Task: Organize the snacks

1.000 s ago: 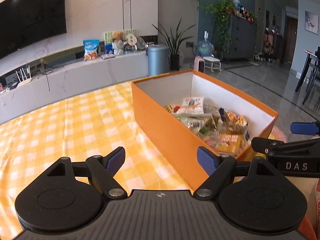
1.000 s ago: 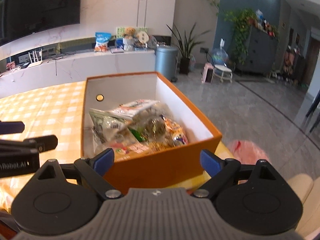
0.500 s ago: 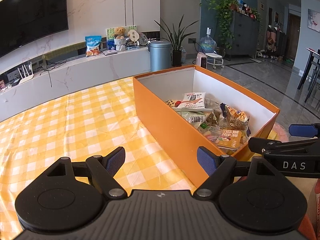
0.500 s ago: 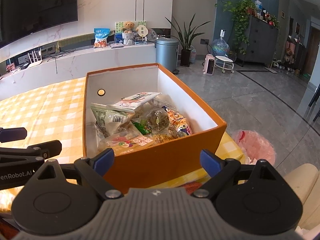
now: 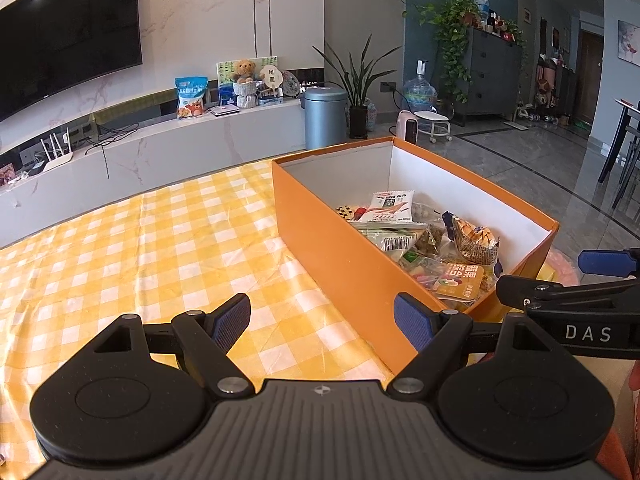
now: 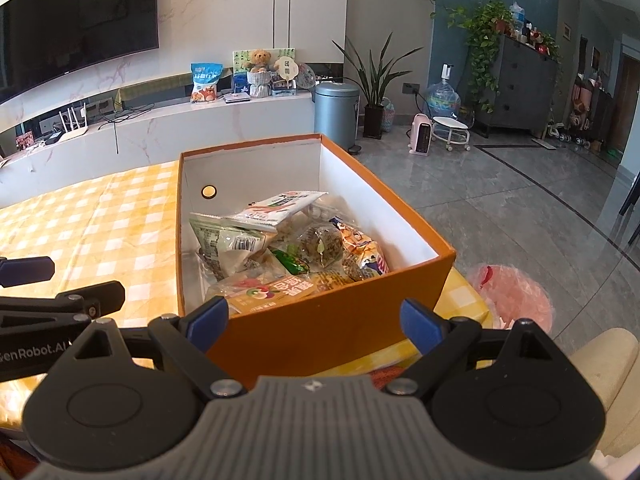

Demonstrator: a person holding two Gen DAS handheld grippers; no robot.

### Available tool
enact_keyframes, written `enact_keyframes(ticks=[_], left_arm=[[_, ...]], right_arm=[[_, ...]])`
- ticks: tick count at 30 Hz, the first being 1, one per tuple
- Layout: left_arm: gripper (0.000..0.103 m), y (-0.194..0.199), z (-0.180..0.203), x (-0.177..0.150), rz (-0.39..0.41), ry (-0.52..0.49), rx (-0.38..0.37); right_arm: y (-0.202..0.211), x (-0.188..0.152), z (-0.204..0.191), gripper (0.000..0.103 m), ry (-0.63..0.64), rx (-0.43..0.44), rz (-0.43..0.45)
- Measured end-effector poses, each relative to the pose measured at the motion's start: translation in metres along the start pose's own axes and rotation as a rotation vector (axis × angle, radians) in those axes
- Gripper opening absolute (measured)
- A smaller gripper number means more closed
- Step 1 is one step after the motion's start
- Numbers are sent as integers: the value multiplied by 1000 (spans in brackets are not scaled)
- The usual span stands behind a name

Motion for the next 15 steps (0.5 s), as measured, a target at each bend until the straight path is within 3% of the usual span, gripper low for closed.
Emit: enact_keyframes(ticks=[15], left_arm=[[95, 1, 1, 0, 1, -2, 0]], right_arm=[[1, 0, -2, 91, 12, 4, 6]])
Point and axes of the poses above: each gripper's, at about its wrist camera, not at the fingertips, and y roughly against the way its jaws point, z to its right, x to its top, the point moved 1 cm from there along -y, roughly the way its jaws point, and after that the axes turned 6 degrees about x, right-handed, at the moved point
